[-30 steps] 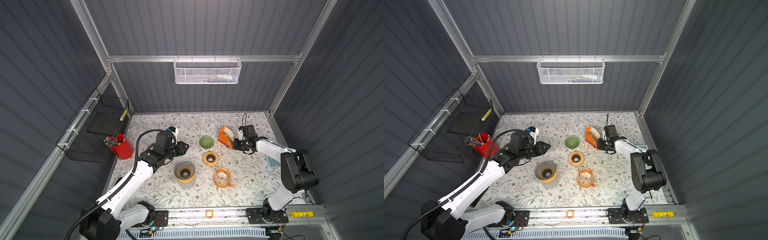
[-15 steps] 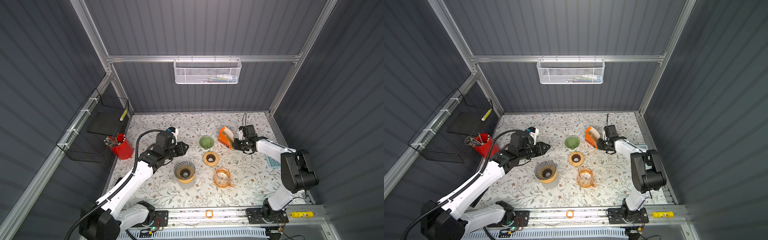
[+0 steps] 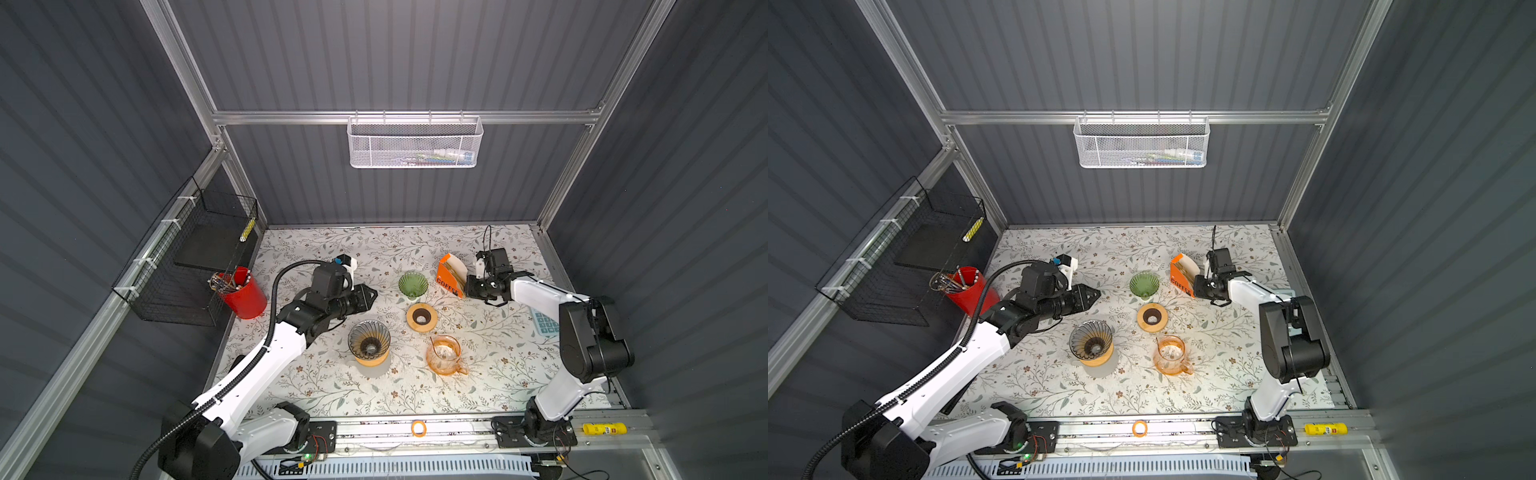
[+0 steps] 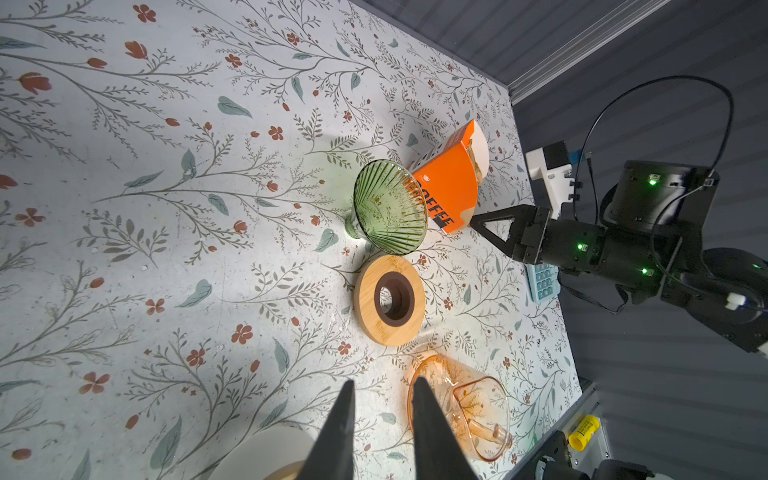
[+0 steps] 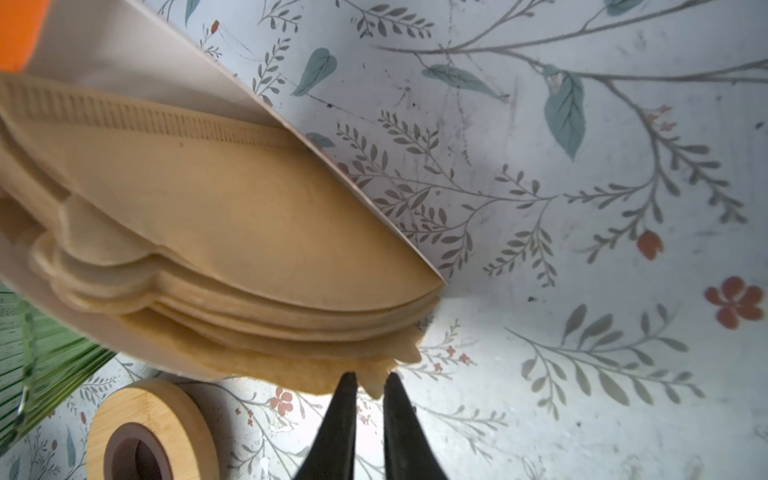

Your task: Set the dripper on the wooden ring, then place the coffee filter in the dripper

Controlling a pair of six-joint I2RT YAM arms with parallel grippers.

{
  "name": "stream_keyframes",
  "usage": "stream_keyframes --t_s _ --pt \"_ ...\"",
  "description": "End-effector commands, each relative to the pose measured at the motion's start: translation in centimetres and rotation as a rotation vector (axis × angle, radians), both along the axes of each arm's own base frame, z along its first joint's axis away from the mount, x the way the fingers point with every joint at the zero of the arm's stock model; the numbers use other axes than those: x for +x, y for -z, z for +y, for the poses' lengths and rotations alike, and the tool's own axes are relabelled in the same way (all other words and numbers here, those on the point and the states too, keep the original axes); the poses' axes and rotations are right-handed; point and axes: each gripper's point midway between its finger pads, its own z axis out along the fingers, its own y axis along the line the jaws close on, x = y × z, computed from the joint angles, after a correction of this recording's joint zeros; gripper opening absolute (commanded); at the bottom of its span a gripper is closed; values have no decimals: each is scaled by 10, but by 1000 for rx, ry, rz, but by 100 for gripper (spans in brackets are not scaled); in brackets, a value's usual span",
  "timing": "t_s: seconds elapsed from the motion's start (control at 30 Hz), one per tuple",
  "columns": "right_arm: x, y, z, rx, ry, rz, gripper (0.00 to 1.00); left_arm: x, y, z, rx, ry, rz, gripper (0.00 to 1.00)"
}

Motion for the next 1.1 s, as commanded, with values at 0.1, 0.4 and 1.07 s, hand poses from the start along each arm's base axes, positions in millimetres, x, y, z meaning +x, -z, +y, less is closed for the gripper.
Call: stream_keyframes --t_s 0.1,0.4,1.07 --pt "5 -1 6 7 -12 -4 16 -3 -4 3 -15 -7 -11 26" --pt "5 -1 6 1 -11 0 1 -3 -4 3 -15 -6 -11 26" --pt "-8 -12 -1 -18 -5 -15 0 -3 -4 3 -18 -6 -10 26"
